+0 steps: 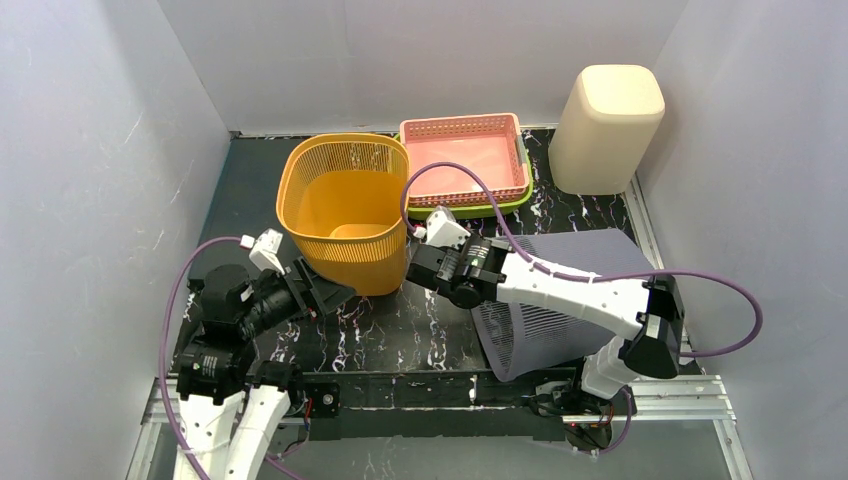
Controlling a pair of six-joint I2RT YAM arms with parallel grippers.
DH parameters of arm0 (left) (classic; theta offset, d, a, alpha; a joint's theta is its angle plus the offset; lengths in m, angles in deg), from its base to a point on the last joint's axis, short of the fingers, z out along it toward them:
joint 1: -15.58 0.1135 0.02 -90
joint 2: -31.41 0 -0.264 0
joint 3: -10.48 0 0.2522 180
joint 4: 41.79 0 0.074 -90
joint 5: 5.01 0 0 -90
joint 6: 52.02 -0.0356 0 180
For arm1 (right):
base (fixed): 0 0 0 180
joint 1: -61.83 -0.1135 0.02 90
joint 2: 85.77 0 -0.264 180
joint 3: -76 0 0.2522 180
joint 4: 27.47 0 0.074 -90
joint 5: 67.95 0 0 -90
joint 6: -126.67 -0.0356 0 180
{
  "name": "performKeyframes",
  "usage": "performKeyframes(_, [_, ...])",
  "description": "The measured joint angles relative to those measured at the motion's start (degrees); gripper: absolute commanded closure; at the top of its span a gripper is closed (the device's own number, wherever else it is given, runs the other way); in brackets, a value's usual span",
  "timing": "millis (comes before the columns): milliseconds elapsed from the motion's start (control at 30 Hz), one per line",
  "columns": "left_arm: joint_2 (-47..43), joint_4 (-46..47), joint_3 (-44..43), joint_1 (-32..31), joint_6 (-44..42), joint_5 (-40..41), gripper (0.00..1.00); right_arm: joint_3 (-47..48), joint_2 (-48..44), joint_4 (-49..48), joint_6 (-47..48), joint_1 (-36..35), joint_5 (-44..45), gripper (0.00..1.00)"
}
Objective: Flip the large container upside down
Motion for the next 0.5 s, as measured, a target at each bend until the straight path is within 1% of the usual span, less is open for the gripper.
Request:
performKeyframes(133, [1.1, -0.1, 0.4, -2.0, 0.1, 0.6, 0.34, 0.4, 0.7, -0.6, -1.2, 0.0, 0.5, 0.98])
performKeyframes(333, [1.6, 0.2, 0.5, -7.5, 1.3, 3.2, 0.35, 0.5, -1.3, -0.8, -2.8, -0.2, 1.4, 0.98])
performKeyframes(500, [5.0, 1.9, 0.3, -13.7, 2.6, 6.9, 0.36, 0.4, -4.8, -1.0, -4.2, -0.5, 1.8, 0.96])
